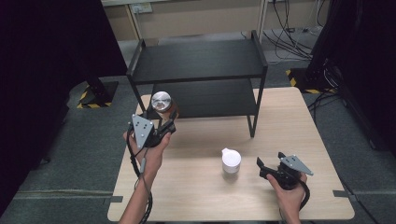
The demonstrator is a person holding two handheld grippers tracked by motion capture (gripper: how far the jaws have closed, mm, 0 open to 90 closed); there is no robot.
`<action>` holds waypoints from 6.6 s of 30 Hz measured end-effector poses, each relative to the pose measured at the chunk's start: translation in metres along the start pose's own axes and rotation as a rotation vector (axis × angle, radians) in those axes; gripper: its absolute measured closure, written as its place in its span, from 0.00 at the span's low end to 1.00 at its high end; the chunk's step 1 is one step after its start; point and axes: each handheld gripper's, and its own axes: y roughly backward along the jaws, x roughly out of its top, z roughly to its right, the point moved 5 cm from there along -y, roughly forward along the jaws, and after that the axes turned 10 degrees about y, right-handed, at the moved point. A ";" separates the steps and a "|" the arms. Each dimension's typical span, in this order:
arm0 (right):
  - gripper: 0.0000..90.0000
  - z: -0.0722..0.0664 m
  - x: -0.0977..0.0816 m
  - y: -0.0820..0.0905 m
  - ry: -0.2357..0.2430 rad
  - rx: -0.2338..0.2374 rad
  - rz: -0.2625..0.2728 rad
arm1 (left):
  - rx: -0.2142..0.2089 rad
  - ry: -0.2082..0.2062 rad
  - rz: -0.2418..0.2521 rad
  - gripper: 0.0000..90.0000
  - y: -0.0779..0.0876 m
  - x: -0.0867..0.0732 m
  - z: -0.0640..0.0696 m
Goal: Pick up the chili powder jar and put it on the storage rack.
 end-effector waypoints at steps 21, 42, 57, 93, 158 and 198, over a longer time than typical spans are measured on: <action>0.09 0.001 0.000 -0.001 -0.010 0.001 -0.005 | 0.011 -0.012 0.067 0.34 -0.008 0.056 -0.001; 0.09 0.002 0.000 0.000 -0.017 0.002 -0.004 | 0.033 -0.028 0.073 0.34 -0.029 0.098 -0.003; 0.09 0.003 0.001 -0.001 -0.023 0.004 -0.006 | 0.069 -0.044 0.047 0.34 -0.052 0.116 -0.008; 0.09 0.003 0.001 -0.001 -0.029 0.007 -0.009 | 0.141 -0.028 -0.082 0.34 -0.099 0.118 -0.024; 0.09 0.003 0.002 -0.001 -0.021 0.009 -0.019 | 0.091 0.005 -0.063 0.14 -0.058 0.099 -0.018; 0.09 0.002 0.002 -0.001 -0.015 0.009 -0.020 | 0.008 0.047 -0.068 0.13 -0.008 0.029 -0.014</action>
